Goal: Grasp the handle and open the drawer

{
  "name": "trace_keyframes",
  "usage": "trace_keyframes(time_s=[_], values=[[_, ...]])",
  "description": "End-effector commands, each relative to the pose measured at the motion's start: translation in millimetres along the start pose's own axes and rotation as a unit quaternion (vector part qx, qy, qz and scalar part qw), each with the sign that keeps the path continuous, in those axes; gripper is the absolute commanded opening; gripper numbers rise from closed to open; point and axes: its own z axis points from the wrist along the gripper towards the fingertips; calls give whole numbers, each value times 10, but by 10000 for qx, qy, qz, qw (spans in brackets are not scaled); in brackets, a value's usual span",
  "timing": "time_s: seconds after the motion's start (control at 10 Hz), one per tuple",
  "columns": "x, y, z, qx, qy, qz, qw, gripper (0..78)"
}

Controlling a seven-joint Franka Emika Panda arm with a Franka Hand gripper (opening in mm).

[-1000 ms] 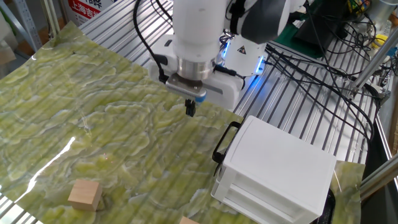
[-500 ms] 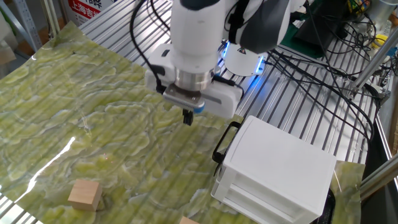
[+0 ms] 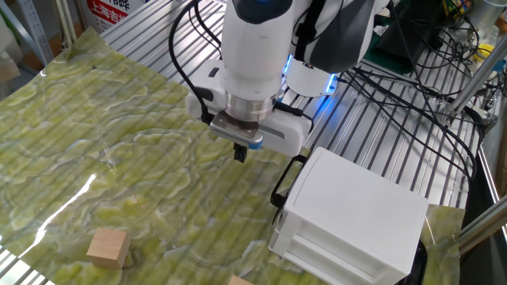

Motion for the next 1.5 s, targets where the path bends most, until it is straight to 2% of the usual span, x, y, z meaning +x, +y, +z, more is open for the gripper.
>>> trace_keyframes(time_s=[0.1, 0.7, 0.8, 0.9, 1.0, 1.4, 1.5], values=[[-5, -1, -12, 11, 1, 162, 9999, 0], [-4, 0, -12, 17, 81, 443, 9990, 0], [-4, 0, -12, -10, 255, 550, 9982, 0], [-4, 0, -12, -19, 237, 582, 9980, 0], [-4, 0, -12, -69, 223, 555, 9982, 0], [-4, 0, -12, -37, 292, 413, 9987, 0], [-4, 0, -12, -95, 289, 326, 9990, 0]])
